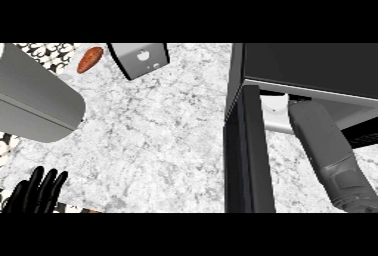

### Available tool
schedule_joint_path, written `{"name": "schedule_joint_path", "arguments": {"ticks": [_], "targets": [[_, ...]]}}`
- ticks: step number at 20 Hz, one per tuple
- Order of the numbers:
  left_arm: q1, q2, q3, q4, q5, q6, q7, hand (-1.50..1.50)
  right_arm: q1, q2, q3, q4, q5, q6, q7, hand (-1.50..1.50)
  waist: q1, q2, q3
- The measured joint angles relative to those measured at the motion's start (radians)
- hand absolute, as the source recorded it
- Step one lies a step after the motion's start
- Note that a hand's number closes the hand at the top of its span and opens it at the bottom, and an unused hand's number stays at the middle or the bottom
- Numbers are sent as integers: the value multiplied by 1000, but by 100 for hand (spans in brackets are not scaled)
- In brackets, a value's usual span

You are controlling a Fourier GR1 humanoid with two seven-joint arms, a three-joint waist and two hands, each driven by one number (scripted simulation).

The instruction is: Pick up the milk, place it into the microwave and close the microwave

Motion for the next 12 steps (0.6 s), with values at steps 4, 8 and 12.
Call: {"name": "schedule_joint_path", "arguments": {"ticks": [4,8,12], "targets": [[-9,-15,-24,2,-27,16,7,-150,-59,-7,-12,91,4,28,18,-150,-14,1,2],[-16,-29,-48,3,-53,31,16,-150,-102,-14,-27,157,4,44,13,-150,-25,0,3],[-21,-39,-64,1,-72,42,25,-150,-121,-21,-54,201,-12,55,-11,-150,-35,-5,3]]}}
